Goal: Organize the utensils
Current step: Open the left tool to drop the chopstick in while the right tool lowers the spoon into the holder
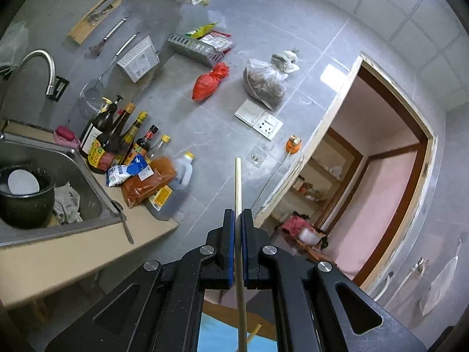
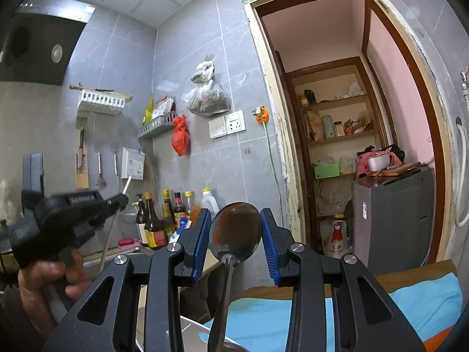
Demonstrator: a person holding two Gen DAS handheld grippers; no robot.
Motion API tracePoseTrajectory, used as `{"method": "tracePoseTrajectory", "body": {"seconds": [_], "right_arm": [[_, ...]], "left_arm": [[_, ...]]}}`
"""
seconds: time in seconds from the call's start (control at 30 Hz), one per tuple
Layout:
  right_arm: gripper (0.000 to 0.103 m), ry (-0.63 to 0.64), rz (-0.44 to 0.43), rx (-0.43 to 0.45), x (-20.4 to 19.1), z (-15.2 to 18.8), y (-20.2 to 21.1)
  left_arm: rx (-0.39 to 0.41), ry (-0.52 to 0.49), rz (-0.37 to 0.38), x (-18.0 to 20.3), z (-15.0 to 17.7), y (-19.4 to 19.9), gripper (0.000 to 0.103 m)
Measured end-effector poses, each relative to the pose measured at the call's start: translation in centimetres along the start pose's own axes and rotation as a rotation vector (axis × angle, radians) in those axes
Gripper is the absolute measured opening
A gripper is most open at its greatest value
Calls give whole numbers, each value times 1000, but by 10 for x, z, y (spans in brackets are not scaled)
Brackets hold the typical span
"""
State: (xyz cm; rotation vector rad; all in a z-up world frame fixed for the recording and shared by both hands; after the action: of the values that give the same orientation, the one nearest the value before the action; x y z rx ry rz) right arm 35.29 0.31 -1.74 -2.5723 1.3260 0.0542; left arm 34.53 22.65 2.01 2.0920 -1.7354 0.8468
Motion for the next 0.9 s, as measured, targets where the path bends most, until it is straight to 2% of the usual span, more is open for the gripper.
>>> {"method": "tracePoseTrajectory", "body": {"seconds": [0.23, 0.53, 0.9], "right_arm": [[32, -40, -24, 28, 3, 2, 5], [32, -165, -30, 50, 19, 9, 2], [32, -172, -34, 55, 23, 23, 7]], "left_arm": [[35, 31, -7, 0, 13, 3, 2], [105, -46, -21, 2, 29, 12, 2], [155, -97, -17, 0, 39, 21, 2]]}}
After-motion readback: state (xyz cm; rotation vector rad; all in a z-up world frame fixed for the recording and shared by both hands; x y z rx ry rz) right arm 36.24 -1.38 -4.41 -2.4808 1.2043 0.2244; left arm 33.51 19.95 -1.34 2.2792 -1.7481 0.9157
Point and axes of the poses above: each gripper's, at about its wrist camera, not at the fingertips, and y roughly against the way its jaws point, x to its right, z to its underside, the point moved 9 cm from there along -y, roughly the way its jaws point, and after that the axes turned 9 degrees about x, right-handed, at the moved point
